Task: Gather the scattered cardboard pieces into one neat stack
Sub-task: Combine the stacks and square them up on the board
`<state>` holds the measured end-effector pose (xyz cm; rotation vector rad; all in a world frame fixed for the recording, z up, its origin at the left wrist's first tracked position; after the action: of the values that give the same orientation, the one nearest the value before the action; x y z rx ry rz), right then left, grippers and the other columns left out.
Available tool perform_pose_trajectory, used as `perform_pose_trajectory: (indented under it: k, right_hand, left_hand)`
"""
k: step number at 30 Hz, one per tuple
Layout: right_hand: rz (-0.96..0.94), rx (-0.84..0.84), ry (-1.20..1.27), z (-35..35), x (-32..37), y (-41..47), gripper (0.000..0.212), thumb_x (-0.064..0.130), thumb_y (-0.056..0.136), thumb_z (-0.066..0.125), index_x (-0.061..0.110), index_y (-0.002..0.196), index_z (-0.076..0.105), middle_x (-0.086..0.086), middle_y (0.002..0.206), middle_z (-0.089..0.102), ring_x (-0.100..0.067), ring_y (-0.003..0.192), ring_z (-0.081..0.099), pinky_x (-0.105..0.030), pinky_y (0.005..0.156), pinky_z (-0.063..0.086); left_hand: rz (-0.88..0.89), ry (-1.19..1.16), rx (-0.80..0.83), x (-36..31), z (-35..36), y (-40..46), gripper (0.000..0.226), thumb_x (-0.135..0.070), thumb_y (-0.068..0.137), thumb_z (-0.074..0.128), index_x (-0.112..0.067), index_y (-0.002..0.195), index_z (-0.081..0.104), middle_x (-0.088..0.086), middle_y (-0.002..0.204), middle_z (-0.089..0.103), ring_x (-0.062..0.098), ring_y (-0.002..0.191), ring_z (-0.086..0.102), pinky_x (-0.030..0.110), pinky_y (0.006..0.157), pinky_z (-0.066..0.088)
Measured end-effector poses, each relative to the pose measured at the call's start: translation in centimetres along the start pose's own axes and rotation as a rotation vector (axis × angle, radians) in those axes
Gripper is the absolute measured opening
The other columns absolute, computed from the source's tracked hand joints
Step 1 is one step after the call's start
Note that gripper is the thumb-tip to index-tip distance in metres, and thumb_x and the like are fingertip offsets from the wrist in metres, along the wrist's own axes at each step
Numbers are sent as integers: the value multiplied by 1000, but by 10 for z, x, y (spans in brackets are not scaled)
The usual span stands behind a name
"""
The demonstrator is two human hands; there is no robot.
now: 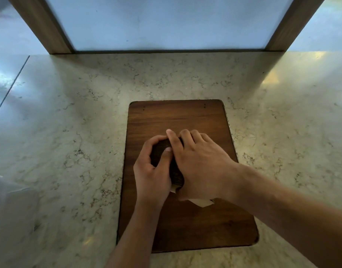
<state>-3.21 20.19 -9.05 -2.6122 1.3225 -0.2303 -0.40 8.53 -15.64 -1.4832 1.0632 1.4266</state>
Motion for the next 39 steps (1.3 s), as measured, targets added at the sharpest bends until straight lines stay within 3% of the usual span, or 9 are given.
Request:
perform_pose_trajectory:
  k: [5,13,18,22,25,27,32,35,39]
  right_hand:
    - [120,-79,131,5,4,-8,125,64,59,84,14,153,18,-8,139,44,-27,126,45,-41,111,39]
    - [145,4,56,10,7,-3,132,67,55,85,15,153,14,-11,140,44,-32,126,46,-46,111,39]
    - [204,53,163,-2,3,0,121,67,58,82,18,152,21,-6,138,48,-26,123,49,-42,111,42]
    - [357,61,579,-27,15,8,111,63,53,85,25,145,36,2,125,56,-18,108,60,-40,90,60]
    - [366,36,927,-44,38,23,58,50,58,90,56,105,56,14,92,70,-8,79,71,-20,59,59]
    - [333,11,1124,-57,61,34,40,46,62,90,56,89,62,26,80,71,4,72,71,-16,51,56]
    - [336,130,1544,-72,126,53,88,60,52,89,22,127,61,0,108,78,-20,95,77,-36,80,63]
    - [314,207,1744,-74,174,60,65,51,66,86,14,117,70,-6,97,82,-23,90,79,-25,65,60]
    - [206,301,1926,-75,255,65,62,39,65,91,12,115,67,-5,85,81,-19,78,78,-28,61,61]
  left_hand:
    - [-20,16,46,3,-2,-2,34,-16,100,63,-23,133,67,-5,118,74,8,107,72,23,82,60]
    - [-29,0,60,9,-1,-3,38,-22,99,61,-27,137,65,-17,129,70,2,122,64,29,100,55]
    - [-125,-177,125,0,-3,1,47,-33,93,60,-26,140,64,-16,122,71,0,114,67,13,83,55]
    - [-148,-267,57,-30,-33,5,44,-41,97,55,-30,138,66,-2,127,70,5,111,70,17,82,58]
    - [-89,-247,-13,-52,-67,14,45,-56,96,49,-38,133,66,-5,126,72,8,113,69,19,84,58]
    - [-40,-201,-69,-69,-95,20,59,-63,94,43,-33,142,58,-5,130,69,6,115,68,20,87,58]
    - [7,-146,-164,-108,-166,24,75,-66,89,41,-23,148,52,-10,134,69,20,127,64,30,95,57]
    - [11,-163,-300,-136,-215,6,68,-68,84,43,-31,138,59,9,142,65,22,136,57,39,113,42]
    - [15,-83,-445,-151,-292,-22,62,-71,84,40,-36,133,59,-2,137,67,11,135,57,35,114,39]
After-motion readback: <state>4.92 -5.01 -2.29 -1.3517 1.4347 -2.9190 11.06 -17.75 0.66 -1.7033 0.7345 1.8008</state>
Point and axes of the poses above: each hand's wrist, its own y-axis towards the middle knuckle, its own z-axis out of the palm, x = y × z, the point moved 3 cm from there along y, towards the middle knuckle
